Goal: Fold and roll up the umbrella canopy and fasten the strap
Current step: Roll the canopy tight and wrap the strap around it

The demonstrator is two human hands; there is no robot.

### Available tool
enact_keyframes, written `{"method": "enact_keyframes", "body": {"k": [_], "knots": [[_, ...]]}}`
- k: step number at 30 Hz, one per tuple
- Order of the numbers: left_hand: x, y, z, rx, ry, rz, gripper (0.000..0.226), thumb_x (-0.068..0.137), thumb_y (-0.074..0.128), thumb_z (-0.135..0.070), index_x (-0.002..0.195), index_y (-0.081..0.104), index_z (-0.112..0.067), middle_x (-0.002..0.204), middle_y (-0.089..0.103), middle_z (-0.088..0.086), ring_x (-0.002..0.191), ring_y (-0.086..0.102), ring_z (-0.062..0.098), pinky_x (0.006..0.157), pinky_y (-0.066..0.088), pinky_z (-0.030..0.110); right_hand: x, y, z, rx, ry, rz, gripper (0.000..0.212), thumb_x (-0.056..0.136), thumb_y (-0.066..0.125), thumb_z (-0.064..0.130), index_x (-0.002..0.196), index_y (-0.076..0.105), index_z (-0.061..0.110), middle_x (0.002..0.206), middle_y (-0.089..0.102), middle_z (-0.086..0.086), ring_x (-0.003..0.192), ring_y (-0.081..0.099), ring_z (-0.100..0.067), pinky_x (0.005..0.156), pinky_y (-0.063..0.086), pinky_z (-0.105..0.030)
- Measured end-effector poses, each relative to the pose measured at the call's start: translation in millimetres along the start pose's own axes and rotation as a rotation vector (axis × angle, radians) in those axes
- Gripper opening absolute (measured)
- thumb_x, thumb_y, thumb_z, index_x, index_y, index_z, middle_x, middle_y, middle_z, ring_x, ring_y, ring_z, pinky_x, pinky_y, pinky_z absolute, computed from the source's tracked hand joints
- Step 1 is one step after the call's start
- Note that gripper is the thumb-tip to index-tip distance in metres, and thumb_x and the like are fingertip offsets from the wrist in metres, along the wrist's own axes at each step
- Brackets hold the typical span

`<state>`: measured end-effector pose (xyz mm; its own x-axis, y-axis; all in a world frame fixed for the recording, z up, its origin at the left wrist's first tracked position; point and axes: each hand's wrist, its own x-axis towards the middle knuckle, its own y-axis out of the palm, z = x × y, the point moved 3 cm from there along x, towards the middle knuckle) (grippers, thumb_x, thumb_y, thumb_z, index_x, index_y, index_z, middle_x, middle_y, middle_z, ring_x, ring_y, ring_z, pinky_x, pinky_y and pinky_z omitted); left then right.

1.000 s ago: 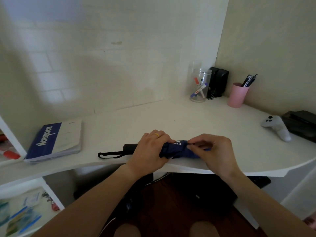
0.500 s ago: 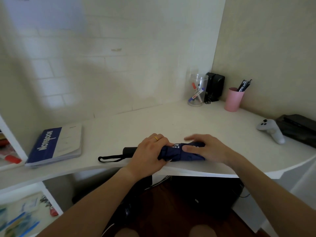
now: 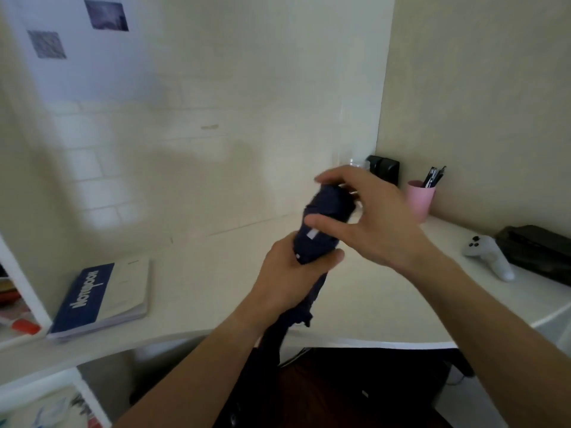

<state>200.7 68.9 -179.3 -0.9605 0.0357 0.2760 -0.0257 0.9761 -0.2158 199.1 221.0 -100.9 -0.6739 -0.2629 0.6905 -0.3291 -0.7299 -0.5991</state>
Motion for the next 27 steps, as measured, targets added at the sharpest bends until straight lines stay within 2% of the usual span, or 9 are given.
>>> {"method": "enact_keyframes", "body": {"k": [2,5,9,12,14,18,20,24,27], "knots": [[-1,-4,-4,-0.470,-0.168,-0.142,0.021,0.083,0.084,-0.029,0.093,0.073,-0.013,0.079,0.076,0.005,0.074,0.074,0.027,0.071,0.062,0.042,-34,13,5,0.049,0.155,-0.177,0.061,0.089,0.064,0.053,0.143,0.040,0.034,0.132,0.056,0.012,0.114,0.058,-0.006,0.095,0.051,-0.032],[-2,-4,-15,-0.910,-0.282,-0.210,0.018,0.085,0.082,-0.021,0.092,0.071,-0.009,0.078,0.072,0.009,0.070,0.073,0.024,0.062,0.062,0.034,-94,61,23,-0.143,0.254,-0.051,0.067,0.093,0.037,0.068,0.150,0.027,0.033,0.128,0.057,0.014,0.097,0.066,-0.004,0.073,0.056,-0.031],[-7,-3,-21,-0.838,-0.212,-0.177,0.023,0.079,0.083,-0.006,0.099,0.071,-0.008,0.083,0.077,0.009,0.082,0.077,0.024,0.069,0.063,0.035,-104,77,20,-0.069,0.279,-0.059,0.062,0.087,0.035,0.073,0.127,0.044,0.026,0.079,0.064,0.019,0.048,0.054,-0.002,0.044,0.040,-0.016],[-17,-1,-22,-0.877,-0.177,0.055,0.032,0.074,0.081,0.000,0.102,0.068,-0.010,0.083,0.069,0.015,0.072,0.071,0.024,0.068,0.059,0.034,-101,61,26,0.822,0.639,0.171,0.054,0.088,0.054,0.061,0.103,0.055,0.009,0.063,0.061,0.000,0.035,0.044,-0.013,0.037,0.032,-0.032],[-21,0,-22,-0.882,-0.173,0.105,0.017,0.074,0.076,-0.007,0.087,0.066,-0.012,0.072,0.062,0.012,0.062,0.063,0.021,0.060,0.055,0.030,-102,52,33,1.156,0.758,0.296,0.052,0.092,0.054,0.053,0.090,0.056,0.001,0.061,0.057,-0.010,0.031,0.036,-0.018,0.036,0.024,-0.024],[-18,5,-20,-0.729,-0.183,-0.152,0.024,0.077,0.084,-0.013,0.070,0.061,-0.009,0.065,0.060,0.010,0.058,0.059,0.020,0.055,0.051,0.029,-104,46,26,0.570,0.492,-0.016,0.046,0.079,0.057,0.064,0.107,0.057,0.028,0.077,0.073,-0.001,0.049,0.062,-0.019,0.046,0.049,-0.036],[-21,8,-22,-0.721,-0.151,-0.134,0.023,0.078,0.084,-0.014,0.075,0.064,-0.006,0.070,0.063,0.012,0.066,0.065,0.023,0.060,0.056,0.033,-109,47,24,0.409,0.417,-0.070,0.039,0.076,0.058,0.063,0.108,0.056,0.041,0.078,0.073,0.008,0.055,0.065,-0.009,0.051,0.051,-0.027],[-24,-10,-35,-0.778,-0.078,0.044,0.038,0.078,0.085,-0.032,0.099,0.068,-0.005,0.103,0.074,0.022,0.093,0.072,0.032,0.089,0.058,0.047,-121,42,20,0.981,0.572,0.065,0.025,0.090,0.059,0.036,0.100,0.071,0.016,0.055,0.058,-0.014,0.032,0.035,-0.019,0.042,0.024,-0.025],[-18,-30,-46,-1.009,-0.067,-0.049,0.028,0.079,0.080,-0.027,0.097,0.066,-0.010,0.090,0.074,0.011,0.082,0.073,0.027,0.089,0.056,0.041,-133,37,21,1.279,0.925,0.131,0.032,0.083,0.065,0.030,0.083,0.078,0.002,0.053,0.064,-0.011,0.032,0.053,-0.024,0.035,0.041,-0.022]]}}
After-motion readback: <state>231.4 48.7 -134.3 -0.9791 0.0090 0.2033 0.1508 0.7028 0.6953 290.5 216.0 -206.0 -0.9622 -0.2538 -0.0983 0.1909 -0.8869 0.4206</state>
